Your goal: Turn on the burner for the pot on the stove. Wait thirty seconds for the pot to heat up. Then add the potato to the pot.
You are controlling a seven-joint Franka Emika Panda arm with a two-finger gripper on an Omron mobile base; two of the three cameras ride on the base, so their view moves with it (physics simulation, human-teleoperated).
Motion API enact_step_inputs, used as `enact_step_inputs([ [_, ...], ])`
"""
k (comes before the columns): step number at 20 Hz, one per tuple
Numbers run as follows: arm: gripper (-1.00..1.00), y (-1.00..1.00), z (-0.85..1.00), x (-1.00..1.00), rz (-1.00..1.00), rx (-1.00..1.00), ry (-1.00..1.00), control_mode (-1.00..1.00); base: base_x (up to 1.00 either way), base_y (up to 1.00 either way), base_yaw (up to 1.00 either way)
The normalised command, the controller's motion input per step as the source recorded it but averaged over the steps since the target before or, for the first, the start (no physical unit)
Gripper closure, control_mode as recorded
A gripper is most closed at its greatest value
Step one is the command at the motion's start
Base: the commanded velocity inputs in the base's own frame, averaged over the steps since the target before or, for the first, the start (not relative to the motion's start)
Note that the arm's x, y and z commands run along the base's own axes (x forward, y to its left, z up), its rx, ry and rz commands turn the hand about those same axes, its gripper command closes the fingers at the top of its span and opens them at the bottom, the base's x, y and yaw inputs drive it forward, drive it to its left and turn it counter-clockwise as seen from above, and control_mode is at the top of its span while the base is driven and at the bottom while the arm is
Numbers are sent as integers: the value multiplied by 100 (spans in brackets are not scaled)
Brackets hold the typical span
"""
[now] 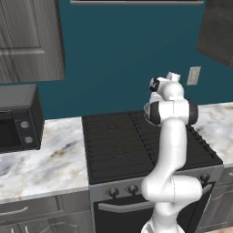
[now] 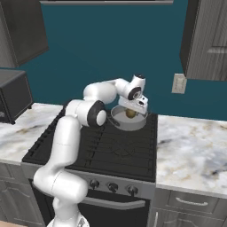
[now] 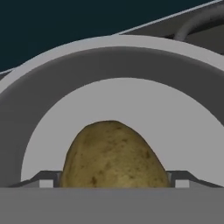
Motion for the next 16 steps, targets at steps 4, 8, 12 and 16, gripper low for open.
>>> enact_step_inputs([
  [4, -100, -32, 38, -42, -4, 9, -24, -100, 0, 0, 0],
  [8, -100, -9, 63, -30, -3, 2, -30, -100, 0, 0, 0],
  [12, -100, 0, 53, -12, 0, 0, -21, -100, 0, 0, 0],
  [16, -100, 24, 71, -6, 0, -9, -25, -100, 0, 0, 0],
])
